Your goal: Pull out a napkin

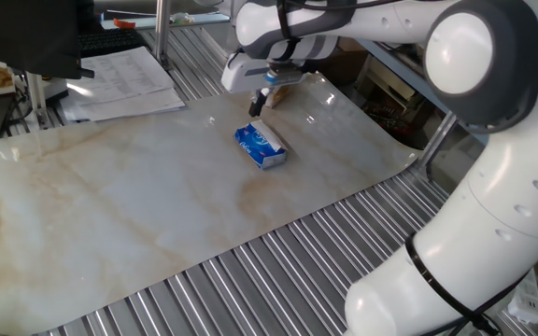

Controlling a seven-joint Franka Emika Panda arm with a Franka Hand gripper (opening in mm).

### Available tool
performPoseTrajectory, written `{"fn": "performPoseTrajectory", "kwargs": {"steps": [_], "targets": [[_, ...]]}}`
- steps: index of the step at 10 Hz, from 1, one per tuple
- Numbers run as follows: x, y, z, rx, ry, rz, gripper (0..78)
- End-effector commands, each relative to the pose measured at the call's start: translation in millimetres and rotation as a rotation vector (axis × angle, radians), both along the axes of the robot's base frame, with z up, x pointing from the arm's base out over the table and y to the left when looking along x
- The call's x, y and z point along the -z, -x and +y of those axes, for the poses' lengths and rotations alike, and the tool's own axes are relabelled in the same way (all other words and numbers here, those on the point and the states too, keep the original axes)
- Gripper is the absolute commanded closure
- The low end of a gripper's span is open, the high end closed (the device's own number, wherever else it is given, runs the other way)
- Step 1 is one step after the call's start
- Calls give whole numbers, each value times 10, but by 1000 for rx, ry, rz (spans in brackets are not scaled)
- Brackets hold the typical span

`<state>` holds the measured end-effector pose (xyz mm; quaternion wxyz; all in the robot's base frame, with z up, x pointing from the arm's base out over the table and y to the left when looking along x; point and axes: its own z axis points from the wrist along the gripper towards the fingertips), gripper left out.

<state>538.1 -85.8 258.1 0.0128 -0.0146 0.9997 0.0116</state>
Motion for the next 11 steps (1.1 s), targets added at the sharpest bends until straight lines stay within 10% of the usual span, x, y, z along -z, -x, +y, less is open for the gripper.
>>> {"fn": "performPoseTrajectory", "kwargs": {"steps": [1,11], "targets": [[-5,-129,-289,-32,4,-5,776],[203,-194,-414,-27,33,-8,776]]}}
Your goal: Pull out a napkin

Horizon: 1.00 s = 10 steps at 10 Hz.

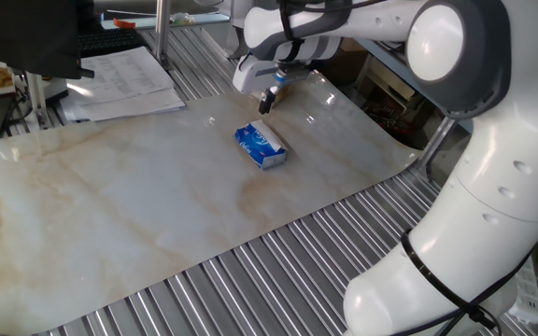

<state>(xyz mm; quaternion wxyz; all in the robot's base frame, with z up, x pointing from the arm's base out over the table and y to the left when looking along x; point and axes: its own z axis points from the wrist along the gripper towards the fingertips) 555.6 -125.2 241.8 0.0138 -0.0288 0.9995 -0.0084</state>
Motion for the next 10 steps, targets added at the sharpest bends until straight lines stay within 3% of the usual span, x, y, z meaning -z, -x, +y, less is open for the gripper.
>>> {"fn": "performPoseTrajectory", "kwargs": {"steps": [1,2,3,4,5,8,10], "targets": [[59,-23,-25,6,-14,-2,776],[63,-24,-25,13,-29,2,776],[64,-24,-26,37,-73,10,776],[64,-23,-27,39,-79,15,776],[65,-21,-29,20,-43,12,776],[67,-22,-29,-1,19,4,776],[68,-22,-30,9,8,4,776]]}}
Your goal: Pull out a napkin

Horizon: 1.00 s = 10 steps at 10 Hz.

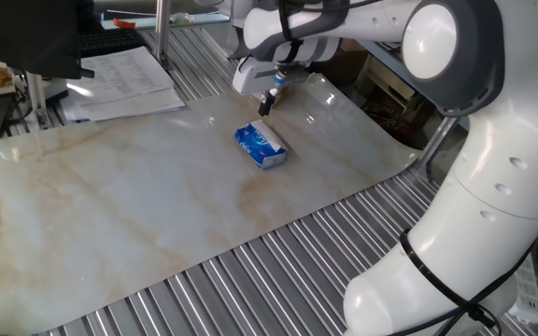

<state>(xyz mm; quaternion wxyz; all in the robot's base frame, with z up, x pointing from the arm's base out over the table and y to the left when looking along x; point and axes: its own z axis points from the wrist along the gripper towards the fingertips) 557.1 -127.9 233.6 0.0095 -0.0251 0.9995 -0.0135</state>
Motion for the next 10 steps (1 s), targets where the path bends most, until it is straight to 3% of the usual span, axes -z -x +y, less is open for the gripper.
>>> {"fn": "performPoseTrajectory", "kwargs": {"steps": [1,10], "targets": [[-15,-7,-2,5,-4,-5,776],[-12,-8,-2,19,2,-2,776]]}}
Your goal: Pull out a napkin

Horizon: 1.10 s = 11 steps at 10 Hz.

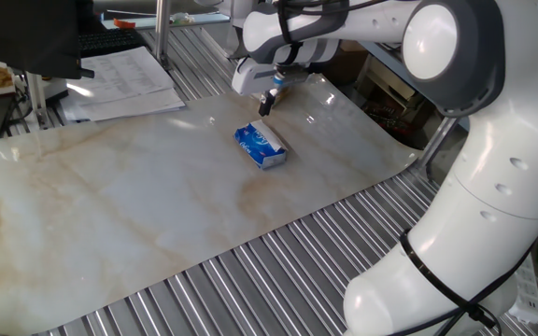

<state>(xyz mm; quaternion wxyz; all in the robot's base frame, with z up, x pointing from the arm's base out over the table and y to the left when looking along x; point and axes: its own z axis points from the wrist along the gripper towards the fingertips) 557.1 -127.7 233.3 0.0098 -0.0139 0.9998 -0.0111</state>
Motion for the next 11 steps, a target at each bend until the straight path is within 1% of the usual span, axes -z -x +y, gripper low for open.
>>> {"fn": "performPoseTrajectory", "kwargs": {"steps": [1,2,3,4,5,6,7,8,9,11], "targets": [[-15,-8,-4,7,12,-8,776],[-15,-8,-4,10,10,-2,776],[-15,-8,-4,-12,7,7,776],[-15,-8,-4,-32,2,6,776],[-15,-8,-4,-77,-27,6,776],[-15,-8,-4,-33,-46,5,776],[-15,-8,-4,-15,-47,6,776],[-15,-8,-4,41,-45,16,776],[-15,-8,-4,67,-47,24,776],[-15,-8,-4,121,-47,30,776]]}}
